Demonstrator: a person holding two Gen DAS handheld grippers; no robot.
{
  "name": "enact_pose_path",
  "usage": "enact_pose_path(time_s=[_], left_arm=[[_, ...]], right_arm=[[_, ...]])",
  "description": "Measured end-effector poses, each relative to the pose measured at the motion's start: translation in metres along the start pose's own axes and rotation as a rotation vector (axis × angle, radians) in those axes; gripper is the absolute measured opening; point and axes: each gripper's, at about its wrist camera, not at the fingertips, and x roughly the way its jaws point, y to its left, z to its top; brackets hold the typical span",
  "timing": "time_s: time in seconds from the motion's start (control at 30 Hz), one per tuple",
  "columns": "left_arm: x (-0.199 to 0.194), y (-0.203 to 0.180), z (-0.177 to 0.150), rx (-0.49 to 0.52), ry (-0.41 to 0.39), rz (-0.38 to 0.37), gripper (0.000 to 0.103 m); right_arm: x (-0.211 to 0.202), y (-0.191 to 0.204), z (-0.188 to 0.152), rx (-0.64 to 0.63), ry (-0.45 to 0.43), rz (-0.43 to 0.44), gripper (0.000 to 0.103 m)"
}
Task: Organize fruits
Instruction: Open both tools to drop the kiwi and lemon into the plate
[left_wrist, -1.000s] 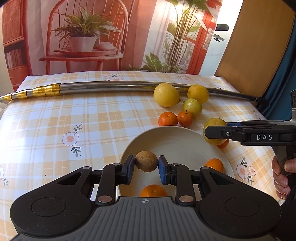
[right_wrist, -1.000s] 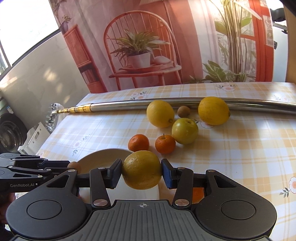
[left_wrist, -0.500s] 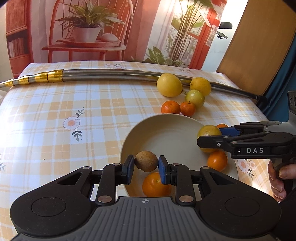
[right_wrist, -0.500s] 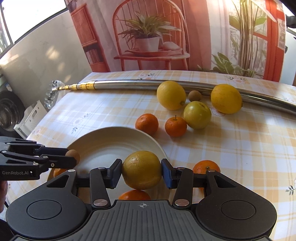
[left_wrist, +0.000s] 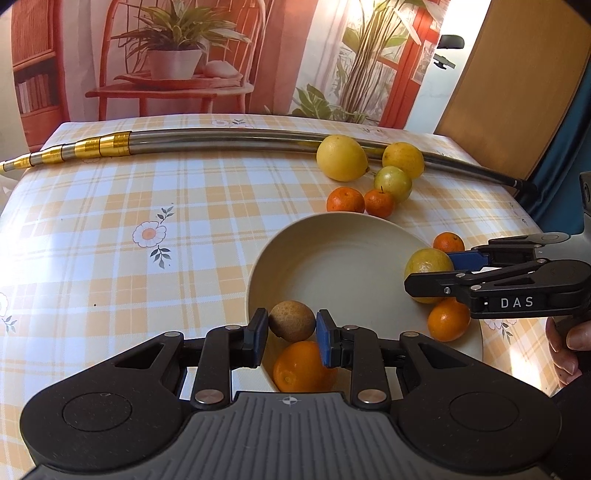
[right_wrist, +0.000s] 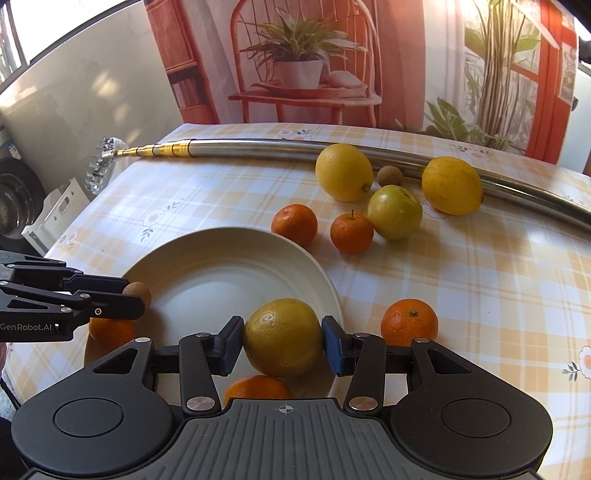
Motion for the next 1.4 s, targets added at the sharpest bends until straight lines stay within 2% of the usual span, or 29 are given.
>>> enact_pose_path(time_s=[0.47,0.77,1.1,1.27,1.33,1.4], left_arm=[[0.001,0.000,0.001,-0.003,0.002,0.002,0.030],[0.002,0.000,0.000,-0.006,0.004,0.001,0.030],[-0.005,0.003,0.005,-0.036,-0.023,0.004,0.031],[-0.015,0.010,0.020,-0.073,-0.063,-0.008,0.032],[-0.021,0.012,0.027,-0.080,-0.089,-0.005,0.039],[-0.027,0.014,0.036,-0.083,-0.118,0.001,0.039]], right_arm=[[-0.001,-0.002,-0.002,0.010,-0.001,0.001,0.043],[-0.006,-0.003,-0.002,0.023,-0.037,0.005,0.047],[-0.022,-0.013,0.007,0.046,-0.121,-0.010,0.047],[-0.037,-0.031,0.016,0.074,-0.180,-0.057,0.047],[-0.044,-0.040,0.019,0.089,-0.207,-0.079,0.047],[-0.052,-0.050,0.022,0.109,-0.235,-0.100,0.047]])
